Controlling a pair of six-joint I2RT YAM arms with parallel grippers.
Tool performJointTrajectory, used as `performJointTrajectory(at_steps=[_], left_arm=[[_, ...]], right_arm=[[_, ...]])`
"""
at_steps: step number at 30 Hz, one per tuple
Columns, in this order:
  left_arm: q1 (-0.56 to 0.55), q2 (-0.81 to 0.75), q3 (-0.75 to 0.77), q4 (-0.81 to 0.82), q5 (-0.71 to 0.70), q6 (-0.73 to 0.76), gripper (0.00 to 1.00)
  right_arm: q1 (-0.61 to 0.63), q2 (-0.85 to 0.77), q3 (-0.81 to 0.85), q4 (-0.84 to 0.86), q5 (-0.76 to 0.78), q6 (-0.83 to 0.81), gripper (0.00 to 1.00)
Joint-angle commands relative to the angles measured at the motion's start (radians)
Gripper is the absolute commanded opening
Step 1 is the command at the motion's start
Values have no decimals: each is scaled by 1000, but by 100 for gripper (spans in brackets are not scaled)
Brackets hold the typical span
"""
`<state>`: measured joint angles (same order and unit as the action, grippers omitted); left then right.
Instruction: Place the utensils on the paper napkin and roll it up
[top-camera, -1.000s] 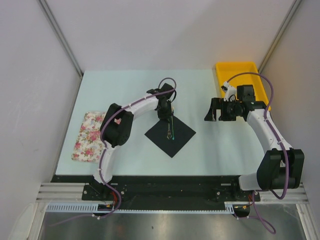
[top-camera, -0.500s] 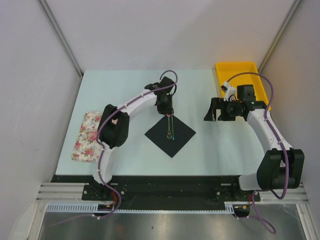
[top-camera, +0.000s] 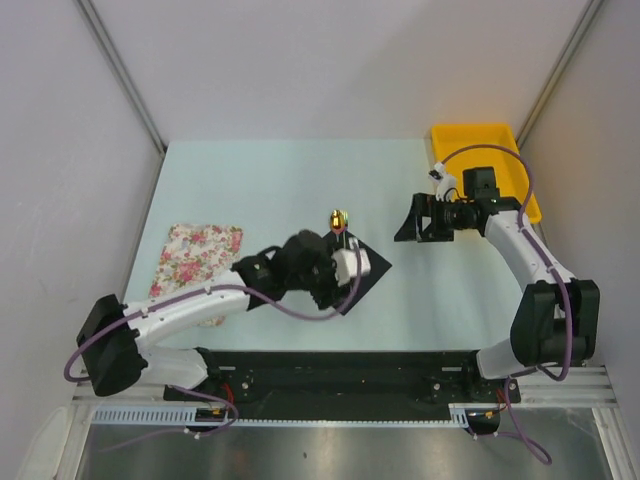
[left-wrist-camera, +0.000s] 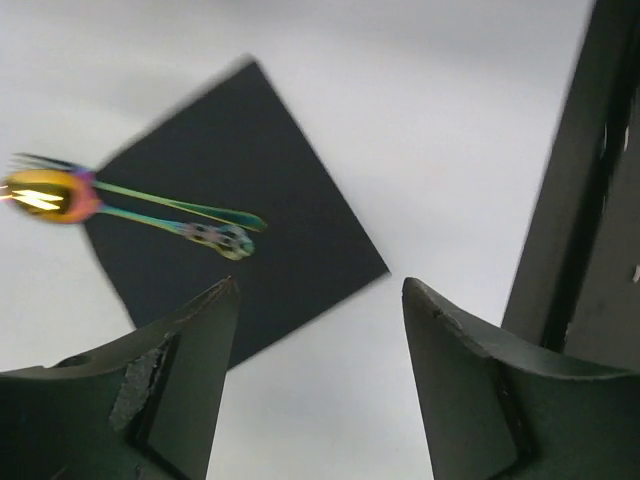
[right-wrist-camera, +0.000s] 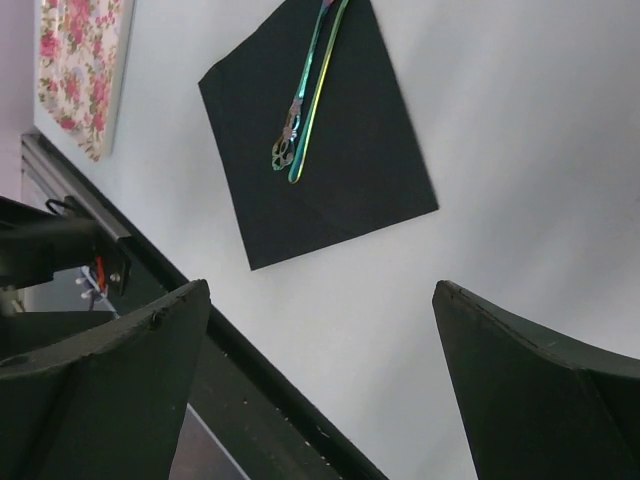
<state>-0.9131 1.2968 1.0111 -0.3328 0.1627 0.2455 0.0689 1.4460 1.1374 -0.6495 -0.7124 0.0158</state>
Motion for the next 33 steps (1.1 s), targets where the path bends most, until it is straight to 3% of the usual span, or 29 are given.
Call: performJointTrajectory(at_steps=[1,6,13,33], left_arm=[[-118,8,-152,121,0,366,68],[-159,174,-112,93,-72,429,51],[-202,243,-184,276,-132,564,34],[-224,289,-221,190,-61,603,40]], right_arm=[[19,45,28,44,-93,44,100],[29,77,28,45,-96,41,100],[28,93,27,30,-84,24,100],[20,113,16,16,-78,9,100]])
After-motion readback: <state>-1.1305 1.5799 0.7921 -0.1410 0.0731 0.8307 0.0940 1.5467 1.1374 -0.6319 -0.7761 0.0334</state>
